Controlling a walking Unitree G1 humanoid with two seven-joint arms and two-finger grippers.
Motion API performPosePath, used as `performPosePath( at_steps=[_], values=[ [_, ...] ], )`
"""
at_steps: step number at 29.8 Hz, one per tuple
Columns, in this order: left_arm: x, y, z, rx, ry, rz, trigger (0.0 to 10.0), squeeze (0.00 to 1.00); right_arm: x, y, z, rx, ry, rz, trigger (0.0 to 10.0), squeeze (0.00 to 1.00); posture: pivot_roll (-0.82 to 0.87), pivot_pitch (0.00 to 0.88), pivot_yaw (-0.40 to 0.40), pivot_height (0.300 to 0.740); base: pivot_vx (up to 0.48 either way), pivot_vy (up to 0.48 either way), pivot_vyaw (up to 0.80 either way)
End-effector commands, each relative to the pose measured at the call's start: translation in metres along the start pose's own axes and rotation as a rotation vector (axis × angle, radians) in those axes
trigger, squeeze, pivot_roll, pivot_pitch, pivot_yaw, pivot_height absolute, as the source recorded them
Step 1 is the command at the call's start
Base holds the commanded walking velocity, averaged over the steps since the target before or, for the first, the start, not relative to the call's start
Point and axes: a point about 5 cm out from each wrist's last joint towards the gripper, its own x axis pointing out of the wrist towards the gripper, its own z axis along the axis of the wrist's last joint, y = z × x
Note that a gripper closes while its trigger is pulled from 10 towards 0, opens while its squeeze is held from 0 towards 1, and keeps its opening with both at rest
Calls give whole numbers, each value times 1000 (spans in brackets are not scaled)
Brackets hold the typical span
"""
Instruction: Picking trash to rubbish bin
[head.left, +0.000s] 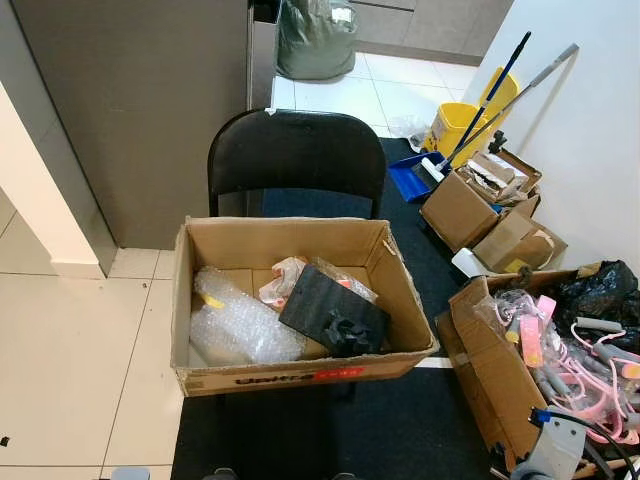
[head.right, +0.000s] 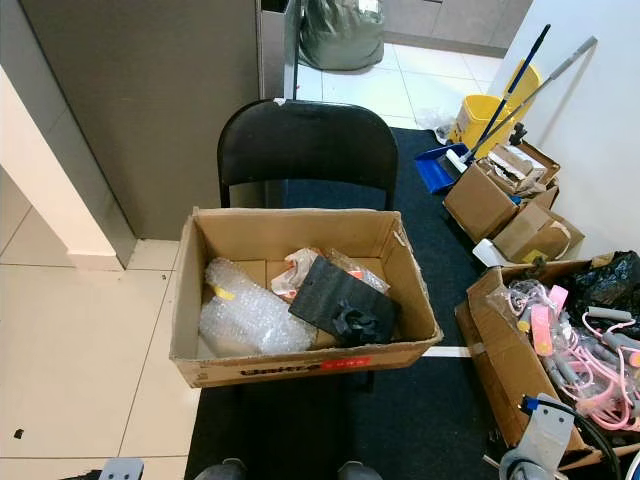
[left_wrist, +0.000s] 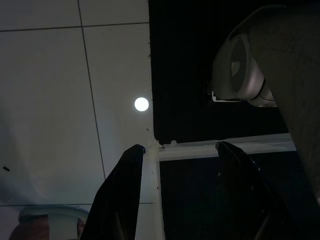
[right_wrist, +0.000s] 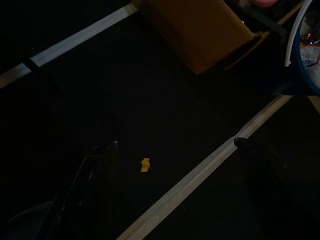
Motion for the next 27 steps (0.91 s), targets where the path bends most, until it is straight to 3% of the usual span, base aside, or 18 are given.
performPosePath(
  at_steps=[1, 27],
  values=[
    [-1, -5, -11, 9, 44, -12, 10000, 0, -2, -7, -9, -15, 35, -15, 10000, 0, 25, 161, -131, 740, 0, 0, 0],
    [-1, -4, -8, 33, 51, -18, 10000, 0, -2, -2, -12, -23, 47, 4, 10000, 0, 38, 158, -128, 740, 0, 0, 0]
  ],
)
